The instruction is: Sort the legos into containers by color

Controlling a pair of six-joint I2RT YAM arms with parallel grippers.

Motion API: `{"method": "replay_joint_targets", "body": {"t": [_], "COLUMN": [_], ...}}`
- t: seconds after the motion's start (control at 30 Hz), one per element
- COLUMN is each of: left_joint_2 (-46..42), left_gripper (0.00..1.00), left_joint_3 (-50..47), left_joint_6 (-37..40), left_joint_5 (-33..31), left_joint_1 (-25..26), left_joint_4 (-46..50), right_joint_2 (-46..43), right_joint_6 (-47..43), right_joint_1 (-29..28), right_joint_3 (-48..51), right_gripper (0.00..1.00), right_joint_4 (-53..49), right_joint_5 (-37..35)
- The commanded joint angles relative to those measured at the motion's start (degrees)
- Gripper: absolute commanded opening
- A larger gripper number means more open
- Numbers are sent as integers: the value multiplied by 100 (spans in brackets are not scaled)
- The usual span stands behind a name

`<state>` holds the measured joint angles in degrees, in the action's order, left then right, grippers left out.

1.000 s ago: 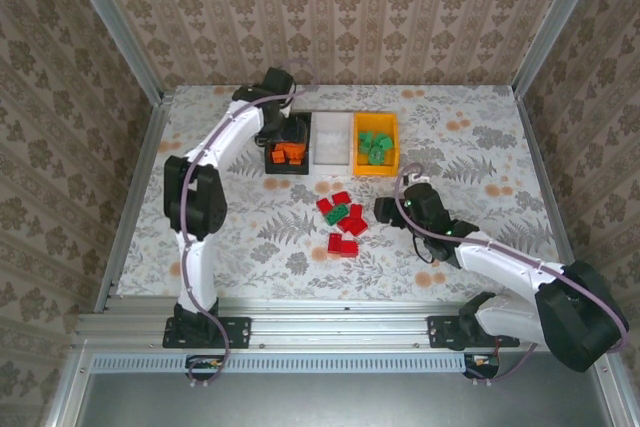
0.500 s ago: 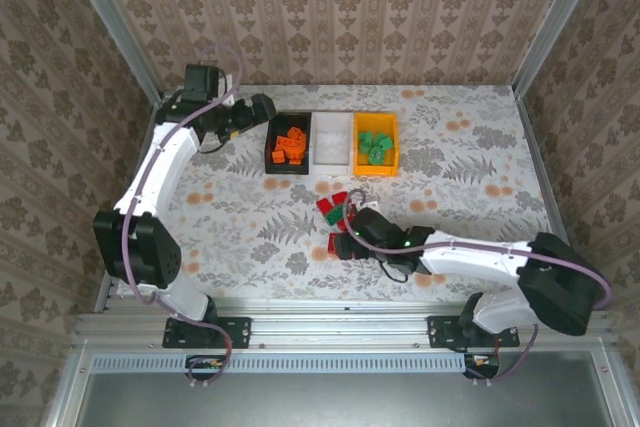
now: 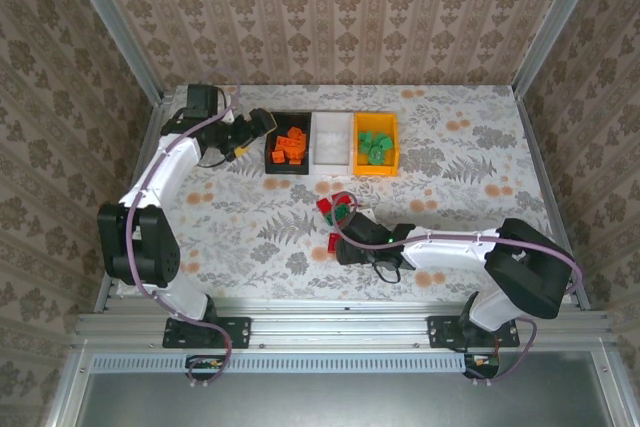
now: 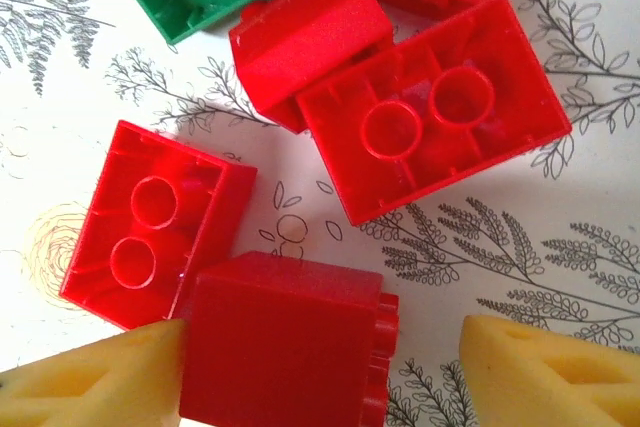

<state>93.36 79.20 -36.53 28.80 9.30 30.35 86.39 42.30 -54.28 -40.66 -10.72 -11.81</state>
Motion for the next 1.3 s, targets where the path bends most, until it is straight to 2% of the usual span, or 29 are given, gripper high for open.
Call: {"method": "replay_joint_targets", "body": {"t": [0.0,0.2,0.3,0.47,0.57,0.7,0.8,0.93,1.07,1.13,1.27], "left_joint_2": [-46,-107,-105,-108,-108,-84,-26,118,156,165,148], "left_gripper": [98,98,98,98,98,99,99,99,99,99,99], "left_joint_3": [55,56,60,43,-67,-342,-519,-663,-756,-753,-644], "left_joint_6": [-135,-91,-73,-102,-254,-691,-980,-1283,-1406,-1427,-1267], "left_joint_5": [169,113,100,100,204,448,543,759,759,978,880], "left_joint_1": [29,41,56,137,199,205,133,-91,-227,-227,-236], "left_joint_4": [-82,-73,-64,-73,-232,-640,-851,-1119,-1217,-1245,-1083], "right_joint_2": [-24,-285,-293,-615,-1138,-1379,-878,403,1716,2352,3323], "right_joint_6": [103,-61,-91,-75,-127,-637,-1293,-1748,-2118,-2334,-2489], "right_joint_1": [-30,-20,-21,-30,-47,71,543,1385,1767,1878,2118], "right_joint_3": [47,217,238,333,268,-358,-1225,-2562,-4007,-4749,-5934], "right_gripper": [64,46,40,37,36,36,36,36,36,36,37], "right_joint_4": [57,119,93,23,-249,-639,-669,-589,-914,-1195,-1683], "right_joint_5": [-77,-257,-340,-447,-626,-863,-759,-225,-96,-154,-122]}}
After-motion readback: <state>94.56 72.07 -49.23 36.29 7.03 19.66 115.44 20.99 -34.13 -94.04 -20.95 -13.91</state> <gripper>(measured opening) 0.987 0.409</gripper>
